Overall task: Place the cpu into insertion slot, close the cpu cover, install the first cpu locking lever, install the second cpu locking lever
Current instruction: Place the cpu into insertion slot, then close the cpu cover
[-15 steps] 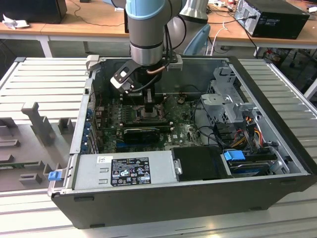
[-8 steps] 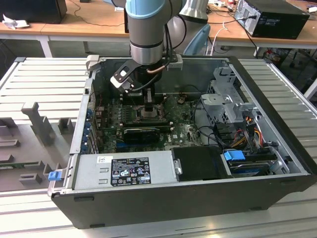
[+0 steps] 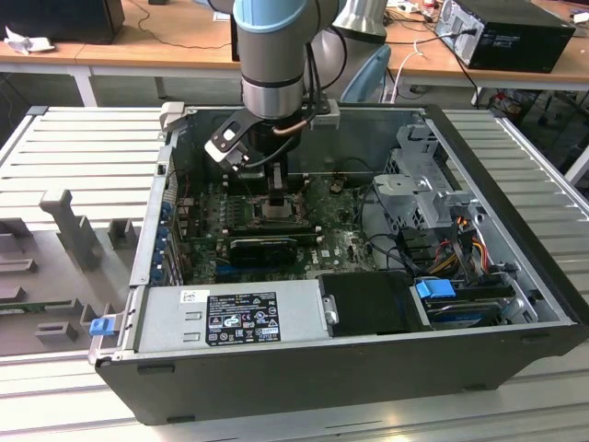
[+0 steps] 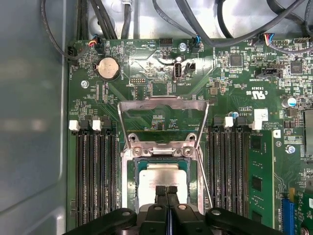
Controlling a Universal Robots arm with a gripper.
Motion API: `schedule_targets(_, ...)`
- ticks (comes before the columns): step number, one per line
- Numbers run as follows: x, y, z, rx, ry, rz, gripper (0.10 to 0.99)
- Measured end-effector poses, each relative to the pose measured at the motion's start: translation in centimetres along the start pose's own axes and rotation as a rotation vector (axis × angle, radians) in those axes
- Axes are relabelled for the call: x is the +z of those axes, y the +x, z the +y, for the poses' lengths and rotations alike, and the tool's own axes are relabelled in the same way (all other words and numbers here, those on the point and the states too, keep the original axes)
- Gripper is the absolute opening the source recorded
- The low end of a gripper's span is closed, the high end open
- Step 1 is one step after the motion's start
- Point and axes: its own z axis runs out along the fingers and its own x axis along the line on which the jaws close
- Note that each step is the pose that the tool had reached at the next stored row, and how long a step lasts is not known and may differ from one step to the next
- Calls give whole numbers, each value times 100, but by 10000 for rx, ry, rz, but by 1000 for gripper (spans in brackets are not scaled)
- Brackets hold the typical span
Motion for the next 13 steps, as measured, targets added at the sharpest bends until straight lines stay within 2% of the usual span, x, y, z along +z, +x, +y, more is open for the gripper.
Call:
schedule_targets(3, -21, 1, 5, 0, 0, 2, 106)
schedule_targets(4, -19, 1, 57, 1, 38, -2, 106)
schedule_targets(5, -12, 3, 153, 1, 66, -1, 106)
schedule_targets(6, -8, 3, 219, 1, 79, -2, 106)
schedule_targets(8, -6, 2, 243, 1, 79, -1, 106)
schedule_targets(12, -8, 3, 247, 3, 82, 2, 106)
schedule_targets(13, -53, 4, 251, 2, 81, 4, 106)
